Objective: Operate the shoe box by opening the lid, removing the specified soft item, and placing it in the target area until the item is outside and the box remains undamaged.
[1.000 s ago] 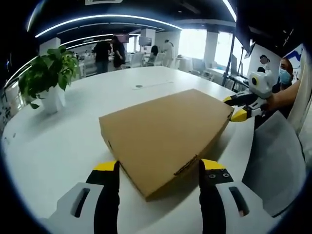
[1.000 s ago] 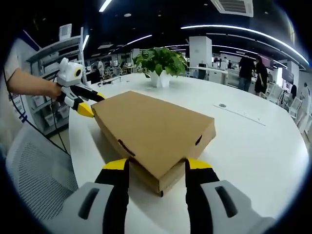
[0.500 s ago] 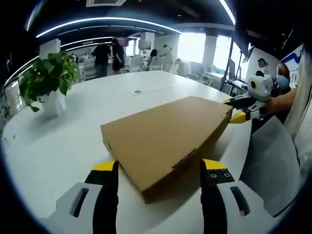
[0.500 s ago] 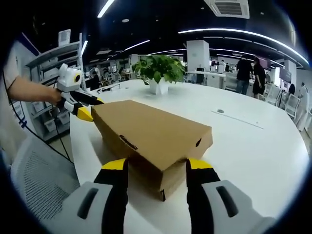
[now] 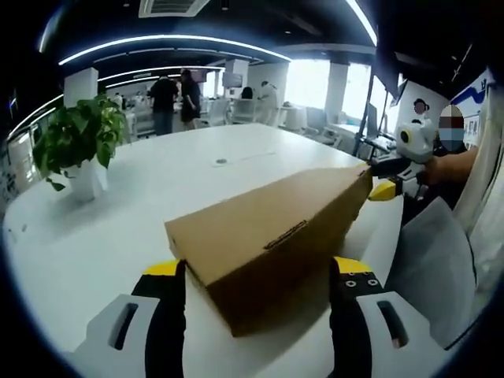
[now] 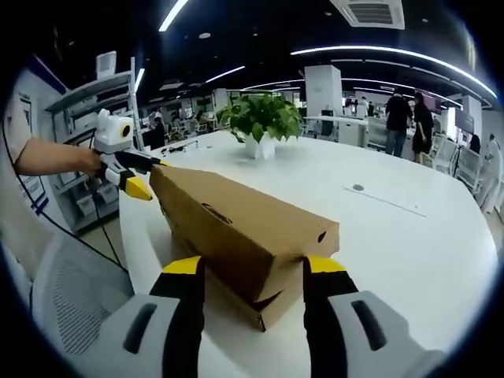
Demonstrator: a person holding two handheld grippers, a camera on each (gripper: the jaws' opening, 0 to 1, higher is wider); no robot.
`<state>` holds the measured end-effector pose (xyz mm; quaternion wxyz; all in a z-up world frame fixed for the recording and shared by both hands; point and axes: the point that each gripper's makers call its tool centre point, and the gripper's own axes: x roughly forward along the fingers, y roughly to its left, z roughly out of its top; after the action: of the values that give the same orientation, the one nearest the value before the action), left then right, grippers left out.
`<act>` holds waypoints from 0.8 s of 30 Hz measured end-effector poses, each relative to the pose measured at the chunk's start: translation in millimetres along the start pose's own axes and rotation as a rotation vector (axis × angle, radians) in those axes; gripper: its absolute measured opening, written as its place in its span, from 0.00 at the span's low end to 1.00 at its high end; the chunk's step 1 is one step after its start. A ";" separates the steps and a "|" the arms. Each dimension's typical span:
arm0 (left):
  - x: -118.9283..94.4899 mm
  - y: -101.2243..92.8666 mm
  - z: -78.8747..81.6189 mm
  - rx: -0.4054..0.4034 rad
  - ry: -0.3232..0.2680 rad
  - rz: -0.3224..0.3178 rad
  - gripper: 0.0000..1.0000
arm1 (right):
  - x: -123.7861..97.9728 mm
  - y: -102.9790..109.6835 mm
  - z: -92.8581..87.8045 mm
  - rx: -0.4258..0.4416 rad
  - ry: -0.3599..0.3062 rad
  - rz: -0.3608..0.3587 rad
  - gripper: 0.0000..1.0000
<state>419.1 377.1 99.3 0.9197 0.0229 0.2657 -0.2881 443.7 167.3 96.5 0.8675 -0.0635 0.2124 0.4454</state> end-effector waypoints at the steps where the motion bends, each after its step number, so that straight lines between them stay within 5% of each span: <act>1: -0.4 0.3 1.4 0.001 -0.001 0.001 0.75 | -0.6 -0.5 1.6 0.001 -0.001 0.001 0.46; 17: -2.4 15.4 30.7 -0.018 -0.057 0.061 0.64 | -2.8 -11.0 29.8 -0.032 -0.033 -0.010 0.45; 24: -2.1 29.4 38.5 -0.015 -0.070 0.110 0.49 | -1.6 -19.5 39.4 -0.035 -0.044 -0.016 0.42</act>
<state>451.9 395.2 130.2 0.9430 0.0207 0.2339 -0.2358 470.7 166.3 131.2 0.8741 -0.0707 0.1850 0.4435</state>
